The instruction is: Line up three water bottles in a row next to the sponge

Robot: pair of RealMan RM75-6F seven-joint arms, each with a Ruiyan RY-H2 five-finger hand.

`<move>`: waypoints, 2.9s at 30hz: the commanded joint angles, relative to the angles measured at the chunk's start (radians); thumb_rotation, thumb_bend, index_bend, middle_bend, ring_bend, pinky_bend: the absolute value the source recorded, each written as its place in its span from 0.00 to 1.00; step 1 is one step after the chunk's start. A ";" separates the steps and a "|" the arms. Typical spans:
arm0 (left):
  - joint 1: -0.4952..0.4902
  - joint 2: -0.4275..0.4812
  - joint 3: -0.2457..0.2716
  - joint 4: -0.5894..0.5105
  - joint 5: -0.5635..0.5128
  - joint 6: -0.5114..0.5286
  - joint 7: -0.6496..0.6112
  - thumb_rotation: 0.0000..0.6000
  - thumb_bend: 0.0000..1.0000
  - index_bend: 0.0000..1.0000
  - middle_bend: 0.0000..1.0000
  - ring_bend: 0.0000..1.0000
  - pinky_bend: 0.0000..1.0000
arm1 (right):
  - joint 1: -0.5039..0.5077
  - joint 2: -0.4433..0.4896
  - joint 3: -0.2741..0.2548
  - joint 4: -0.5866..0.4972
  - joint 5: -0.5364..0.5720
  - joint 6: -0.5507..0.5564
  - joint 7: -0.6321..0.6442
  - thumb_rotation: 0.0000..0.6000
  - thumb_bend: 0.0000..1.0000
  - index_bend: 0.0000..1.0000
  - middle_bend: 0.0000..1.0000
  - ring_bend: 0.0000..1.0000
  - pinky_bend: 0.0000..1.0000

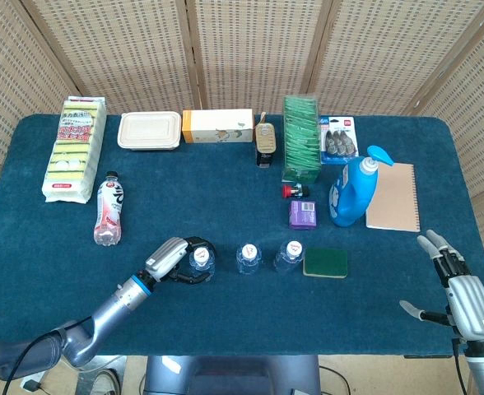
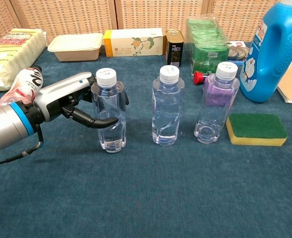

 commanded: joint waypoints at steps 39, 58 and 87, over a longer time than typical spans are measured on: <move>-0.019 0.010 0.029 0.040 0.031 0.008 -0.029 1.00 0.16 0.00 0.00 0.00 0.22 | -0.002 0.007 -0.006 -0.006 -0.012 0.007 0.008 1.00 0.00 0.03 0.00 0.00 0.07; 0.038 0.235 0.070 -0.142 0.080 0.138 -0.088 1.00 0.14 0.00 0.00 0.00 0.21 | -0.004 0.008 -0.011 -0.015 -0.024 0.012 -0.013 1.00 0.00 0.03 0.00 0.00 0.07; 0.500 0.380 0.097 0.089 -0.093 0.468 0.279 1.00 0.15 0.00 0.00 0.00 0.16 | 0.002 -0.125 0.072 0.055 0.094 0.009 -0.293 1.00 0.00 0.03 0.00 0.00 0.06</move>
